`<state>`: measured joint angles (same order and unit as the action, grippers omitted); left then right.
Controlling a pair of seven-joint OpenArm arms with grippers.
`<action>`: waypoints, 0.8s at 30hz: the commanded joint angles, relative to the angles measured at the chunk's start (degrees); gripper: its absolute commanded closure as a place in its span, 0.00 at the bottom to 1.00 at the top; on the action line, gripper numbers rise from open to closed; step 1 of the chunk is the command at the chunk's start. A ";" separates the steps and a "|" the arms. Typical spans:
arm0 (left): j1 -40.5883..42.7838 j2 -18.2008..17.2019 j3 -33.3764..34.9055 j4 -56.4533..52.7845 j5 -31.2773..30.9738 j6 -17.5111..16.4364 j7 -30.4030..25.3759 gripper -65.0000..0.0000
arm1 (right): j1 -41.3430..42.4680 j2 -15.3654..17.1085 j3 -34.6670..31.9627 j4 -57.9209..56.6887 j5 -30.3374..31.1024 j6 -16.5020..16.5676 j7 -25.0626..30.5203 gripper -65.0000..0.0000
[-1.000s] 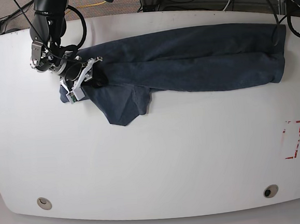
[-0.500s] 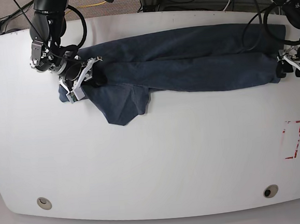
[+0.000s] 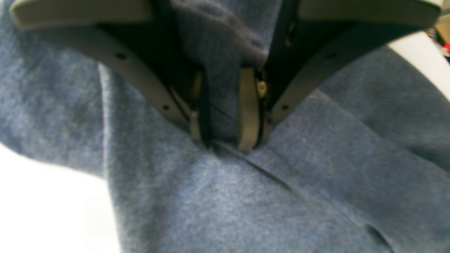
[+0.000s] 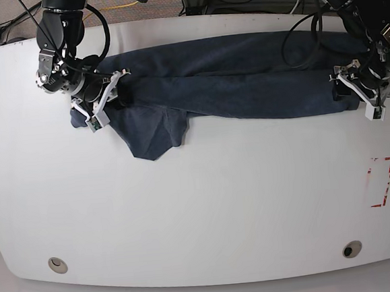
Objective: Fold the T-shirt properly
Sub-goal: 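Grasp the hanging sleeve with the right gripper and fold it onto the shirt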
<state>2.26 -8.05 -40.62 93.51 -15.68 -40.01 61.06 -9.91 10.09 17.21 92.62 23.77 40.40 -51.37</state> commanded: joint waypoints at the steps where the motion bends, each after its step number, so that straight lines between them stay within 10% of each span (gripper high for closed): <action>1: 0.95 -3.33 -2.50 -1.34 0.08 0.01 -0.88 0.35 | 0.46 0.59 0.41 2.99 -0.60 -0.40 -2.38 0.67; 7: 1.21 -4.65 -4.35 -5.03 0.08 0.01 -0.88 0.35 | 4.24 -0.37 3.49 4.83 -0.60 -0.40 -6.69 0.40; 24: 1.39 -4.47 -4.26 -4.94 0.43 0.01 -0.88 0.35 | 22.70 0.95 3.14 -15.30 -1.22 -0.40 -7.92 0.39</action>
<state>4.08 -11.60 -44.62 87.44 -14.79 -39.94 60.99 10.48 10.09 20.21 78.02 21.10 39.81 -60.95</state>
